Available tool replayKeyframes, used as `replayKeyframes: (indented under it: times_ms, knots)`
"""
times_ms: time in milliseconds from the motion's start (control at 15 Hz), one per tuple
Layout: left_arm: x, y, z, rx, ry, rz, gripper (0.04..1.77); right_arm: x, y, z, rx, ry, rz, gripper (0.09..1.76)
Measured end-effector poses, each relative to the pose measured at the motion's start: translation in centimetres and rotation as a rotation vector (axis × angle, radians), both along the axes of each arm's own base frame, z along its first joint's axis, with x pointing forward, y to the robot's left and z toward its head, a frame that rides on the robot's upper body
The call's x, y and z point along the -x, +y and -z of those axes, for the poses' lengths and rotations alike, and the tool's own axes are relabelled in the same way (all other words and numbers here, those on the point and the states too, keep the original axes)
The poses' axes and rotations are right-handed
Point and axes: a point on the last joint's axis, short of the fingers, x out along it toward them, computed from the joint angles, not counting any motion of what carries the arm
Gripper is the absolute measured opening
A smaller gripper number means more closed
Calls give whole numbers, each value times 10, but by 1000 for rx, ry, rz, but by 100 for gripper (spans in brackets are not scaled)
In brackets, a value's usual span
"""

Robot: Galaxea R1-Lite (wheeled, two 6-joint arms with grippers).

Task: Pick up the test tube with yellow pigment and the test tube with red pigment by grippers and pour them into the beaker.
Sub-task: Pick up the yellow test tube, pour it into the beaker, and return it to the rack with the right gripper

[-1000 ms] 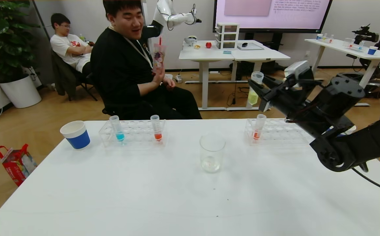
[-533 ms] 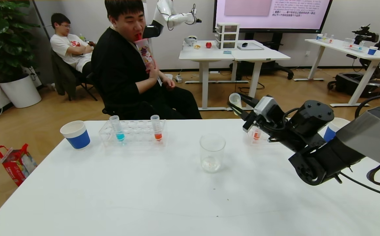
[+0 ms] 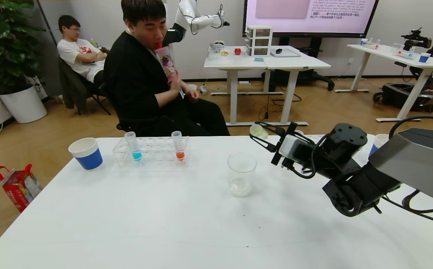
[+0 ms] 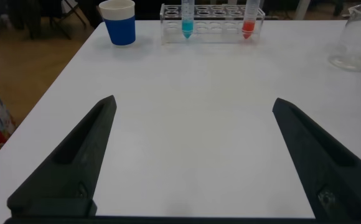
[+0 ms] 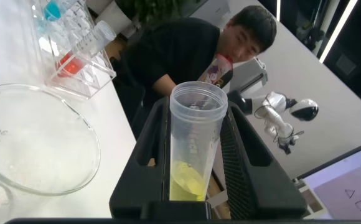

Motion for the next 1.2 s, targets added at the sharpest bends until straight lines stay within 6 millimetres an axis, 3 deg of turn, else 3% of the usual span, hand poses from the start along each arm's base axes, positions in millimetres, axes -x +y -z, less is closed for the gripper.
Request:
replayKeyframes:
  times_ms: [467, 733, 1200]
  knots:
    - [0, 0, 0, 0, 0, 0, 175, -5, 0, 11, 155, -206, -82, 50]
    - [0, 0, 0, 0, 0, 0, 175, -9, 7, 7, 212, -343, -87, 50]
    - [0, 0, 0, 0, 0, 0, 175, -14, 2, 12, 326, -443, -80, 50]
